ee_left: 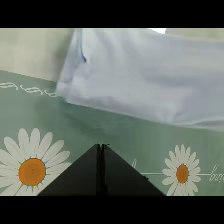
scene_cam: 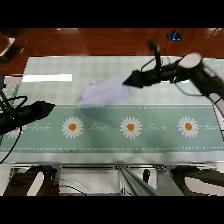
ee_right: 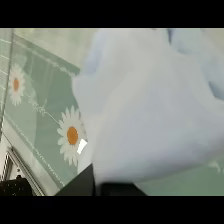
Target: Fold the shirts.
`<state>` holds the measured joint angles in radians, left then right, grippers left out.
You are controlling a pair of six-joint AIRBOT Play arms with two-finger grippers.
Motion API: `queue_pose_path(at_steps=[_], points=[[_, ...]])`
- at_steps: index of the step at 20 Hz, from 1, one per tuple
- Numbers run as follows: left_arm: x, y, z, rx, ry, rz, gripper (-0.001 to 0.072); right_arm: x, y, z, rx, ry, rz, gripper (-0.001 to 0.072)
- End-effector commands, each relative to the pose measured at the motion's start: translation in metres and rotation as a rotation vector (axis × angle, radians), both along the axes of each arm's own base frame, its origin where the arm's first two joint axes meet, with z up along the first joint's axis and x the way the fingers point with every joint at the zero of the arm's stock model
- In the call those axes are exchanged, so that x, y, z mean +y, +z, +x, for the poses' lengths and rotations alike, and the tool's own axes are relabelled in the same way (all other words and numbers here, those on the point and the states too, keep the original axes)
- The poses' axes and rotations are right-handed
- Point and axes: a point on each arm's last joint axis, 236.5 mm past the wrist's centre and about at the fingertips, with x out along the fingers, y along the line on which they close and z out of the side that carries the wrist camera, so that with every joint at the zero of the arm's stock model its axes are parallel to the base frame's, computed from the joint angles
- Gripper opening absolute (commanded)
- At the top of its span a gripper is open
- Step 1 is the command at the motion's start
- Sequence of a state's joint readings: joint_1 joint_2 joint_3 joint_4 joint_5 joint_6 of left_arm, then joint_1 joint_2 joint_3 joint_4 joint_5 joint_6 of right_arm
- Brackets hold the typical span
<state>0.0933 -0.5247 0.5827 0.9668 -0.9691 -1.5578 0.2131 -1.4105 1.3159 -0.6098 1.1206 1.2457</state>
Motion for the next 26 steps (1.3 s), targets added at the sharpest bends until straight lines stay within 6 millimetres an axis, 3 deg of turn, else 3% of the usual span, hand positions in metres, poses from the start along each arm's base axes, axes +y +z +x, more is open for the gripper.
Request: queue_pose_path(at_steps=[1,4,8,12,15,18,23,26], points=[[0.0,0.0,0.0,0.001,-0.001,0.0,0.0018,-0.035,0.087,0.028,-0.204,-0.049,-0.107,0.0019],[0.0,0.0,0.0,0.002,-0.001,0.0,0.0018,-0.096,0.136,0.048,-0.276,-0.18,-0.176,0.0019],[0.0,0.0,0.0,0.001,0.0,0.0,0.0018,-0.194,0.174,0.056,-0.278,-0.415,-0.194,0.0019],[-0.007,0.005,0.0,-0.003,-0.003,-0.045,0.0018,-0.296,0.188,0.042,-0.234,-0.677,-0.204,0.0019],[-0.012,0.008,0.001,-0.007,-0.005,-0.074,0.0018,-0.359,0.179,0.016,-0.132,-0.824,-0.214,0.0019],[-0.012,0.008,0.001,-0.012,-0.012,-0.066,0.0018,-0.391,0.163,-0.015,-0.023,-0.879,-0.255,0.0019],[-0.012,0.008,0.001,-0.012,-0.012,-0.066,0.0018,-0.446,0.139,-0.07,0.122,-1.032,-0.481,0.0019],[-0.01,0.01,0.003,-0.025,-0.009,-0.061,0.0018,-0.46,0.121,-0.102,0.211,-1.094,-0.524,0.0019]])
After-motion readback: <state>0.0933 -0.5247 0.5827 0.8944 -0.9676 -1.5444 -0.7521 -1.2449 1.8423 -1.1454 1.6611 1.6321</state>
